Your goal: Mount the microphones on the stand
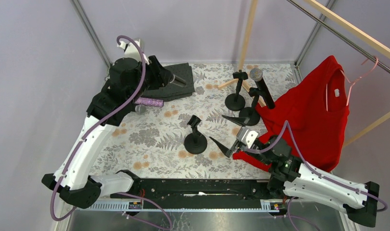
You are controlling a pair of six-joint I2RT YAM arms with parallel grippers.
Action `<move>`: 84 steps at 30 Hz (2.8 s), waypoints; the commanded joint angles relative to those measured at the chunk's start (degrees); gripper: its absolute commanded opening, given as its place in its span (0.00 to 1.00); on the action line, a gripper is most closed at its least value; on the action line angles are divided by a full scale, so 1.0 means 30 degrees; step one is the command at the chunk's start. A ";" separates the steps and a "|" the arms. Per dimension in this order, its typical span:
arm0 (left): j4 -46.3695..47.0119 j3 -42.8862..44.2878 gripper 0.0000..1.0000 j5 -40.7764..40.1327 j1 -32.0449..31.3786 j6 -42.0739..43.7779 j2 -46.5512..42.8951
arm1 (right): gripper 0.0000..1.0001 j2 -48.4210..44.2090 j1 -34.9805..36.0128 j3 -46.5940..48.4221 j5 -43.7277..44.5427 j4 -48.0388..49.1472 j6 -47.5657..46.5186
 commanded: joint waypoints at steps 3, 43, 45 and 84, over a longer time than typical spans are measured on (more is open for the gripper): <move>-0.1256 0.3233 0.34 0.3590 -0.0051 0.1774 0.0686 | 0.93 0.2364 0.0088 0.3353 -0.3292 0.0258 -0.4032; -0.1629 0.4550 0.31 1.1376 -0.0049 0.2766 0.1109 | 0.58 1.4405 -0.3344 1.3620 -0.3021 0.0013 -0.4761; -0.1028 0.3940 0.31 1.1570 -0.0051 0.2648 0.0835 | 0.53 1.4411 -0.3337 1.3571 -0.2971 0.0123 -0.4800; 1.6857 -0.9276 0.99 1.6029 -0.0512 0.0021 -0.5656 | 0.00 0.7393 -0.3366 1.1087 0.3699 0.1683 1.7667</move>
